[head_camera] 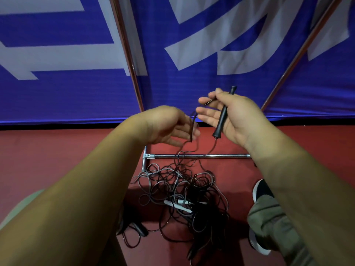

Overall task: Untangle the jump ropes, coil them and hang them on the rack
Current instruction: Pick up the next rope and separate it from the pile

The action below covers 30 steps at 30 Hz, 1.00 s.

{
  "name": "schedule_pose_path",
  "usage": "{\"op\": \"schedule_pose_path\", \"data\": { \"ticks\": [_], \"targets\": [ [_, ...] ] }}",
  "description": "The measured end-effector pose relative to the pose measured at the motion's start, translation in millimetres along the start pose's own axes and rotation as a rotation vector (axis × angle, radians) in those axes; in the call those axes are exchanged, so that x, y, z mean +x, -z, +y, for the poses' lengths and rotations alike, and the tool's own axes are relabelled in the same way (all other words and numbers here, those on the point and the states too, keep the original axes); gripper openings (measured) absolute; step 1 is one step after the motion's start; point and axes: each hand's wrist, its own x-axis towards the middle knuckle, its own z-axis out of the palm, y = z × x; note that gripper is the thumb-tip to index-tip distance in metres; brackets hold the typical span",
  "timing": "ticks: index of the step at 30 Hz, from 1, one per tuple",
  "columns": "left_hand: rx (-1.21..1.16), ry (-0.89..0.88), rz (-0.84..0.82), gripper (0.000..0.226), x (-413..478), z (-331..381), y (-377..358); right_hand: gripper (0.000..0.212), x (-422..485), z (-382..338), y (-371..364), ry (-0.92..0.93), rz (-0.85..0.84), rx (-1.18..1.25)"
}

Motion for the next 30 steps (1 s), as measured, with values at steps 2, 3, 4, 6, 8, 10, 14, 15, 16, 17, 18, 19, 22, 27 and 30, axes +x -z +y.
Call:
{"op": "schedule_pose_path", "data": {
  "ticks": [2, 3, 4, 6, 8, 10, 14, 15, 16, 17, 18, 19, 22, 27, 30],
  "targets": [
    [0.170, -0.018, -0.095, 0.035, -0.8, -1.4, -3.3, 0.023, 3.0, -0.1, 3.6, 0.038, 0.068, 0.018],
    [0.262, -0.041, -0.125, 0.033, -0.5, -2.9, -3.8, 0.023, 4.0, 0.1, 5.3, 0.056, 0.098, 0.032],
    [0.340, -0.061, -0.141, 0.031, -0.2, -4.7, -3.9, 0.022, 5.0, 0.4, 6.7, 0.069, 0.120, 0.045],
    [0.414, -0.091, -0.148, 0.024, 0.8, -7.9, -3.9, 0.022, 5.3, 0.9, 8.3, 0.081, 0.142, 0.053],
    [0.423, -0.139, -0.146, 0.020, 2.2, -9.0, -4.1, 0.021, 4.8, 0.9, 9.5, 0.092, 0.151, 0.075],
    [0.369, -0.185, -0.130, 0.016, 3.9, -8.0, -3.8, 0.021, 5.4, -1.0, 11.3, 0.107, 0.170, 0.098],
    [0.116, -0.206, -0.131, 0.016, -1.4, -0.4, -4.7, 0.021, 10.9, -5.4, 17.3, 0.050, 0.224, 0.002],
    [0.036, -0.219, -0.134, 0.016, -3.6, 2.7, -5.0, 0.022, 12.0, -4.1, 18.9, 0.000, 0.236, -0.076],
    [-0.056, -0.236, -0.127, 0.016, -5.4, 5.9, -5.2, 0.024, 12.9, -1.2, 20.5, -0.066, 0.239, -0.163],
    [-0.157, -0.254, -0.109, 0.016, -7.3, 9.4, -5.3, 0.025, 12.1, 2.0, 21.6, -0.142, 0.229, -0.251],
    [-0.266, -0.272, -0.082, 0.015, -8.4, 12.4, -4.2, 0.026, 10.5, 5.1, 22.1, -0.223, 0.200, -0.321],
    [-0.373, -0.288, -0.053, 0.015, -9.1, 15.1, -2.9, 0.030, 8.3, 7.4, 22.2, -0.298, 0.160, -0.363],
    [-0.633, -0.323, 0.020, 0.016, -6.7, 18.0, 3.7, 0.036, -0.6, 9.0, 18.2, -0.427, 0.006, -0.357],
    [-0.948, -0.362, 0.151, 0.014, -0.4, 14.5, 18.0, 0.029, -6.8, 6.0, 13.3, -0.409, -0.253, -0.564],
    [-1.024, -0.371, 0.201, 0.013, 1.7, 12.9, 24.6, 0.027, -11.2, 5.1, 12.8, -0.378, -0.366, -0.514]
  ]
}}
